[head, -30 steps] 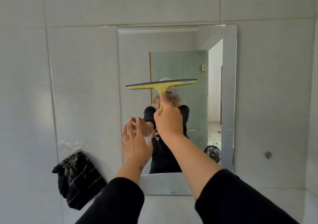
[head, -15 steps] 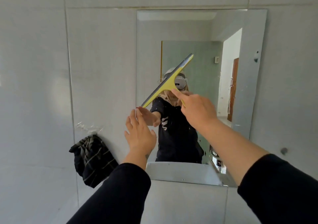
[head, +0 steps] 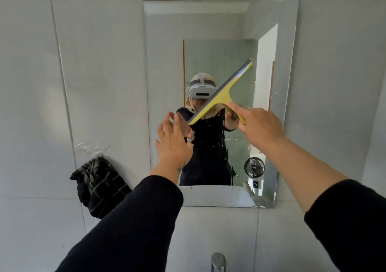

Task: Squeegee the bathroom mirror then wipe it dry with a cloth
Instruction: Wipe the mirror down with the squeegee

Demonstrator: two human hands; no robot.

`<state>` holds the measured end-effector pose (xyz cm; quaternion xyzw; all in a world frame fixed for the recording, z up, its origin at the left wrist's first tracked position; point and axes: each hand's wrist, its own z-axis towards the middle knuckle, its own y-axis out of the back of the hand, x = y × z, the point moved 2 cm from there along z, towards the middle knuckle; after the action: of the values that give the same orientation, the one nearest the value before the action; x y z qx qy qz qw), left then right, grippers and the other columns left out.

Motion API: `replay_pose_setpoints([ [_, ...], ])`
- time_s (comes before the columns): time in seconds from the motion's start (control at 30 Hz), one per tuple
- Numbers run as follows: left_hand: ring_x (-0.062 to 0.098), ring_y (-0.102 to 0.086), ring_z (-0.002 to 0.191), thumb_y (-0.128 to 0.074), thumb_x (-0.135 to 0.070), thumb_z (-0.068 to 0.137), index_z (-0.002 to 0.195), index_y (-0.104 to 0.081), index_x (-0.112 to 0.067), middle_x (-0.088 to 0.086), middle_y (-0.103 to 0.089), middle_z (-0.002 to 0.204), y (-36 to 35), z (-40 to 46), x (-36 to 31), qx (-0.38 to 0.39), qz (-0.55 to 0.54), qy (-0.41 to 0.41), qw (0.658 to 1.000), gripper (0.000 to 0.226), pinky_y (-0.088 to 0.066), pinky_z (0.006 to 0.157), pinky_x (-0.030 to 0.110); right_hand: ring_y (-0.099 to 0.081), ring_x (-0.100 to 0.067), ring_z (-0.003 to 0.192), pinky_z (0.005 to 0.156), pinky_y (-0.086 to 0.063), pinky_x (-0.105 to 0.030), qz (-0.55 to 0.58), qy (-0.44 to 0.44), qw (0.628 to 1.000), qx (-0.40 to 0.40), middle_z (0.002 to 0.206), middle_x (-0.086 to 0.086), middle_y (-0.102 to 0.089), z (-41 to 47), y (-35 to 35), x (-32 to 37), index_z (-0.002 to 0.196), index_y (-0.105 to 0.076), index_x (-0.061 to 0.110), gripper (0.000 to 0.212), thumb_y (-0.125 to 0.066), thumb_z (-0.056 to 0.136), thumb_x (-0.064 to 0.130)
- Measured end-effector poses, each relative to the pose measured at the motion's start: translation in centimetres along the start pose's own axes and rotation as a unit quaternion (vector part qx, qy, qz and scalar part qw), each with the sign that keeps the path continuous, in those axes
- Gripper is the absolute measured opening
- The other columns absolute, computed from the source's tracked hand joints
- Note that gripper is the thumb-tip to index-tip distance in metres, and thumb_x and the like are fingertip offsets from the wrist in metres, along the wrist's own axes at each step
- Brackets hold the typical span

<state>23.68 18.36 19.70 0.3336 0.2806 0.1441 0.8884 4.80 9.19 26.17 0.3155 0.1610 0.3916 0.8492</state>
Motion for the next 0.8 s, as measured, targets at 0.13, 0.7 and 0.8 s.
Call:
replay_pose_setpoints([
  [0.13,0.032,-0.001,0.143,-0.059,-0.026,0.087,0.150,0.001,-0.024,0.003,0.008,0.156,-0.8,-0.2,-1.2,0.004,-0.004,-0.017,1.000,0.088,-0.032,0.109,0.055,-0.047,-0.025,0.064,0.056,-0.035,-0.031,0.014,-0.013,1.000,-0.002,0.070,0.002,-0.042,-0.6,0.2,-2.0,0.145,-0.033,0.041,0.053,-0.042,0.100,0.016],
  [0.7,0.030,0.001,0.144,-0.061,-0.025,0.086,0.150,0.001,-0.025,-0.004,0.012,0.156,-4.1,-0.6,-2.2,0.021,-0.005,-0.015,1.000,0.089,-0.028,0.110,0.059,-0.049,-0.022,0.057,0.053,-0.042,-0.030,0.216,-0.167,0.960,-0.063,0.064,-0.009,-0.053,-5.2,-5.4,-5.6,0.146,-0.031,0.041,0.059,-0.048,0.096,0.015],
  [0.8,0.028,0.001,0.144,-0.060,-0.025,0.086,0.150,0.001,-0.027,-0.004,0.012,0.156,-4.1,-0.6,-2.0,0.015,-0.001,-0.019,1.000,0.089,-0.030,0.109,0.059,-0.042,-0.011,0.054,0.056,-0.039,-0.028,0.257,-0.205,0.942,-0.073,0.061,0.001,-0.046,-5.6,-6.4,-4.3,0.147,-0.031,0.040,0.059,-0.048,0.096,0.014],
])
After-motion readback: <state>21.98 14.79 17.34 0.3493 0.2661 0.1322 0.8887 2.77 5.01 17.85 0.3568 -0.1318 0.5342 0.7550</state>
